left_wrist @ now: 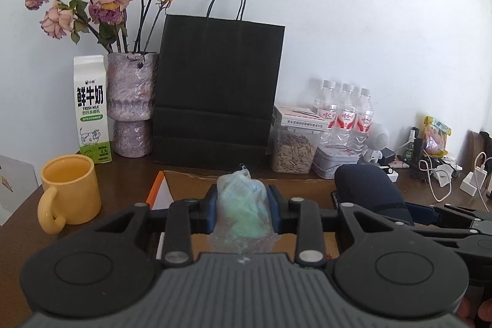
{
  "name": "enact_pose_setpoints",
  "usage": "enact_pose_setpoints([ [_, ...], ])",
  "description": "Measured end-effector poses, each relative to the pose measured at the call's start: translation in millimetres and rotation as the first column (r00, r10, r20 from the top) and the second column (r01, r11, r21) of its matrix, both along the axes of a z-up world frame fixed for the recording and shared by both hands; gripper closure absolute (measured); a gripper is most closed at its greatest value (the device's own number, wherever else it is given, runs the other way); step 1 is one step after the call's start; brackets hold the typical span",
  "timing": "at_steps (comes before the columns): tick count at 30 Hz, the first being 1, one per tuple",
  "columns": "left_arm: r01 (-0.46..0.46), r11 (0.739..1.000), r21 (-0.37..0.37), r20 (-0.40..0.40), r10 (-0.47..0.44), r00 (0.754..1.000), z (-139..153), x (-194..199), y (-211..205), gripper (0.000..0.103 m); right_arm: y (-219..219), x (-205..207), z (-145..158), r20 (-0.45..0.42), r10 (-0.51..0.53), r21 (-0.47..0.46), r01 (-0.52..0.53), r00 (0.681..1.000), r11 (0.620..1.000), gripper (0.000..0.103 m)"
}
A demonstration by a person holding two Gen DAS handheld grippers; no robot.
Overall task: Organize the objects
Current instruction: 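Lift the bag and navy case over the box with both grippers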
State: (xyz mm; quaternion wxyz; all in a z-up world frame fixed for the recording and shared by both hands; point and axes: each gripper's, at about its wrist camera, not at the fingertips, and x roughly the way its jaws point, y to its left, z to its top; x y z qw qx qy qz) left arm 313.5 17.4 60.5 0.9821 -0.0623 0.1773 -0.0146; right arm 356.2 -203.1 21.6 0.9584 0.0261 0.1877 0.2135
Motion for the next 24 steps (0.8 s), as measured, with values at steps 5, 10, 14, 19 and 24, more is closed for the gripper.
enact_pose_setpoints([
  [5,-0.025,1.0,-0.005,-0.031,0.025,0.999,-11,17,8,0.07,1,29,-12,-0.051,0.006,0.033,-0.004,0.999,0.999,0.043],
  [10,-0.03,0.999,0.025,-0.061,0.032,0.998,-21,26,4,0.07,-2,41,-27,-0.103,0.008,0.036,-0.005,0.995,0.999,0.043],
  [14,-0.027,0.999,0.035,-0.069,0.03,0.997,-25,26,2,0.07,0,44,-34,-0.121,0.009,0.03,-0.005,0.993,1.0,0.042],
  [19,-0.049,0.999,0.02,-0.06,0.05,0.997,-26,22,3,0.031,-1,44,-38,-0.136,-0.011,0.021,0.014,0.991,1.0,0.038],
  [24,-0.11,0.993,0.04,-0.008,0.111,0.994,-24,16,2,0.0,2,37,-36,-0.107,-0.029,-0.004,0.029,0.994,1.0,0.0],
])
